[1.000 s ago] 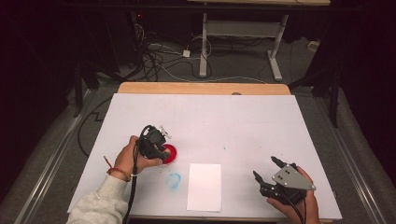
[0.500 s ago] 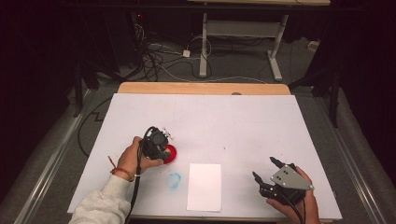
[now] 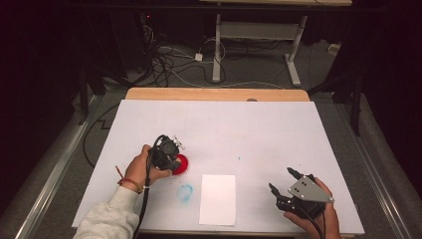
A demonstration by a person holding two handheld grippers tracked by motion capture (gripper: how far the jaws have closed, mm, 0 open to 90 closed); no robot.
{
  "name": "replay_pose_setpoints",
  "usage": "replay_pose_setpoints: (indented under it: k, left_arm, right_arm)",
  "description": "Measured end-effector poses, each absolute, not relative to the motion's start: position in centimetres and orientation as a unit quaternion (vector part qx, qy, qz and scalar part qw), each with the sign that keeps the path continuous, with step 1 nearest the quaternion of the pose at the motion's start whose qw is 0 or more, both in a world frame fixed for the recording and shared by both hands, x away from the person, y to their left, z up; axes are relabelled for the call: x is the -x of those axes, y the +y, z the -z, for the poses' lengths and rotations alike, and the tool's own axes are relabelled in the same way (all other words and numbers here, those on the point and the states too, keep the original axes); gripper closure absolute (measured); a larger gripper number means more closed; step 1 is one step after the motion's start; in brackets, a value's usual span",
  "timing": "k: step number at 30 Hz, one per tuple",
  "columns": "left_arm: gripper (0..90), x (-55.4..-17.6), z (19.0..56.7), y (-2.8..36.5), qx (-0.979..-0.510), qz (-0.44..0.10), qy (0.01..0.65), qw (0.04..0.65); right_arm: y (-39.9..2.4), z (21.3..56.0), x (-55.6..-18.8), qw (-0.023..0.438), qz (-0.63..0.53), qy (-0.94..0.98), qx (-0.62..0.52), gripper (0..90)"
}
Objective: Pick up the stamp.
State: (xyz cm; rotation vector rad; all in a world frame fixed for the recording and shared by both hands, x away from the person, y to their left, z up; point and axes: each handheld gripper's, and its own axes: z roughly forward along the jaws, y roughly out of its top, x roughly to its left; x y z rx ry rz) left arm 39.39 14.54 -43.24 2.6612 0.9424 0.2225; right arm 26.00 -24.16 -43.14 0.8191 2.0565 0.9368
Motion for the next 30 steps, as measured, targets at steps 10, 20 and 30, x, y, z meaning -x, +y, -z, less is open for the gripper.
replay_pose_setpoints:
  k: [10, 20, 30]
  left_arm:
    - [73.7, -39.5, 43.5, 14.7, -0.929, -0.074, 0.326, 0.161]
    - [73.6, -39.3, 43.5, 14.9, -0.926, -0.076, 0.331, 0.167]
    - [73.6, -38.1, 40.5, 16.2, -0.918, -0.096, 0.328, 0.202]
  right_arm:
    - [-24.1, 43.1, -26.0, 0.367, -0.367, 0.793, -0.318, 29.5]
    - [-24.1, 43.0, -26.0, 0.367, -0.366, 0.795, -0.315, 29.4]
    - [-24.2, 43.1, -26.0, 0.37, -0.36, 0.796, -0.316, 29.8]
